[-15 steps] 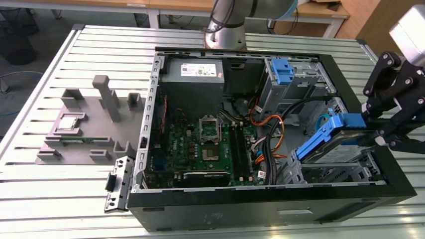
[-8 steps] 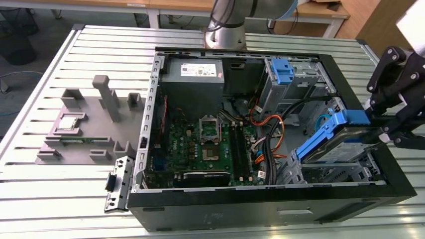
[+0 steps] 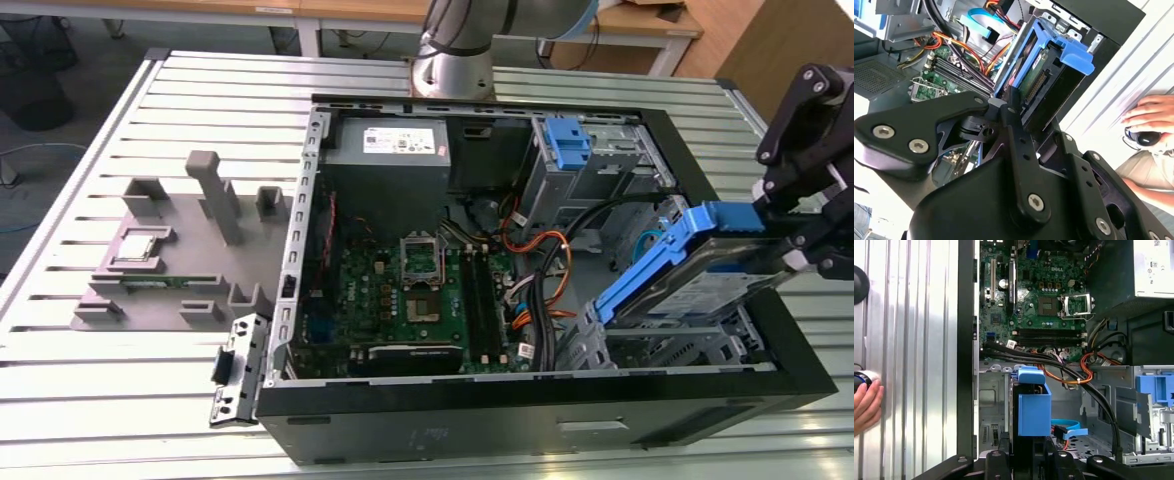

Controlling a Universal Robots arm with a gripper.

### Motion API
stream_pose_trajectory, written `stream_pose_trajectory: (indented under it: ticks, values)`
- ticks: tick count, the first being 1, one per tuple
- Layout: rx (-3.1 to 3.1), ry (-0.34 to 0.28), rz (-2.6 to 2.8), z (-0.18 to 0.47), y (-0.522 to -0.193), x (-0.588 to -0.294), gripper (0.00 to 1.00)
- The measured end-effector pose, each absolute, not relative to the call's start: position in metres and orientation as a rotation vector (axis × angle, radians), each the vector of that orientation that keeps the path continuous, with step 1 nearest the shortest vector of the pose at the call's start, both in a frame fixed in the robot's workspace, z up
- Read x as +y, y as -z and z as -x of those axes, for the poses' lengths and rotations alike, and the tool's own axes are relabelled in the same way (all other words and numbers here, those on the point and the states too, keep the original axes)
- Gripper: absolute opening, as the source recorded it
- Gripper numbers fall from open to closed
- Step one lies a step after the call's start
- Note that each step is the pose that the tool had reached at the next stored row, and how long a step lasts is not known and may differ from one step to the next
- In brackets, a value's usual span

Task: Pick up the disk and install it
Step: 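Insert the disk into the insertion slot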

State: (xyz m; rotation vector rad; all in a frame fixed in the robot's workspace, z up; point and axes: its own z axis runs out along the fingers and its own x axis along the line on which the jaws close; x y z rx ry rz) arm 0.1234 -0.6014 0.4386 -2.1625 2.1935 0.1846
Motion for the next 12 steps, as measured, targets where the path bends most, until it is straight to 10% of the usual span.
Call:
stream_pose_trajectory:
  ticks: [12]
  values:
    - [2.194, -0.172, 2.163, -0.123, -0.462, -0.601, 0.35]
